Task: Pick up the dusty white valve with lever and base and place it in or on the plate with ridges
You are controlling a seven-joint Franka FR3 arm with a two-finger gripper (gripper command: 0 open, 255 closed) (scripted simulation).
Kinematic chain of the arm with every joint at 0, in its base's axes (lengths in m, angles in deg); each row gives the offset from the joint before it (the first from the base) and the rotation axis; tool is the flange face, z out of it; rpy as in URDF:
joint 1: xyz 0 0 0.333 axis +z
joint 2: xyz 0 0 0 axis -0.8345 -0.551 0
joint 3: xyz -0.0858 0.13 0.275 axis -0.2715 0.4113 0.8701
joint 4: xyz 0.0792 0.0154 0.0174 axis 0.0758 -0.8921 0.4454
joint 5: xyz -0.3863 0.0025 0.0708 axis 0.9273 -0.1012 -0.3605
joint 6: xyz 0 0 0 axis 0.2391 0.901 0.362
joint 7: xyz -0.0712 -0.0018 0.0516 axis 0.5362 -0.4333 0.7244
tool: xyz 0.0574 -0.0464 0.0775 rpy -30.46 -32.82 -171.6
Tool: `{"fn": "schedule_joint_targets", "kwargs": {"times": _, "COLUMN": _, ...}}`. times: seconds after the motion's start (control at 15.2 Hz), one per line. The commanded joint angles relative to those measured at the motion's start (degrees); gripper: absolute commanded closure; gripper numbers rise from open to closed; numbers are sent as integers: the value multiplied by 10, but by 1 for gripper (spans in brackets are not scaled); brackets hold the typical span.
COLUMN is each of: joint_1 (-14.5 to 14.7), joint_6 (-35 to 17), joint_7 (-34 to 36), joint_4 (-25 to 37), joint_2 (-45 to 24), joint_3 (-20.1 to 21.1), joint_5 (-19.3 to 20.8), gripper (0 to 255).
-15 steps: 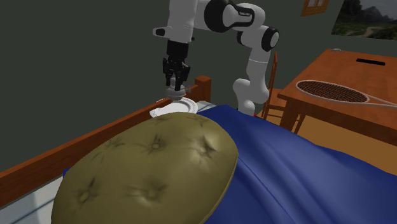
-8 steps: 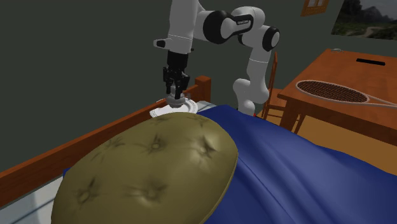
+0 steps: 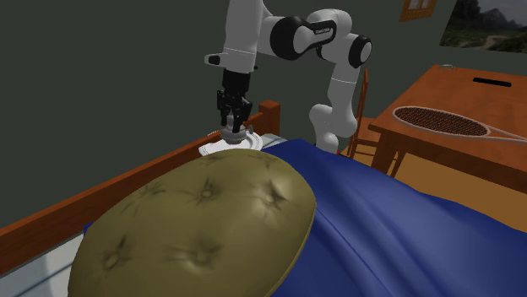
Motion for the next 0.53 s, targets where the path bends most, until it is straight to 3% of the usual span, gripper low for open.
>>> {"fn": "schedule_joint_targets", "kwargs": {"times": 0.0, "joint_1": 0, "joint_6": 0, "joint_7": 0, "joint_4": 0, "joint_2": 0, "joint_3": 0, "joint_5": 0, "gripper": 0}}
{"fn": "schedule_joint_targets", "kwargs": {"times": 0.33, "joint_1": 0, "joint_6": 0, "joint_7": 0, "joint_4": 0, "joint_2": 0, "joint_3": 0, "joint_5": 0, "gripper": 0}}
{"fn": "schedule_joint_targets", "kwargs": {"times": 0.46, "joint_1": 0, "joint_6": 38, "joint_7": 0, "joint_4": 37, "joint_2": 1, "joint_3": -1, "joint_5": 0, "gripper": 0}}
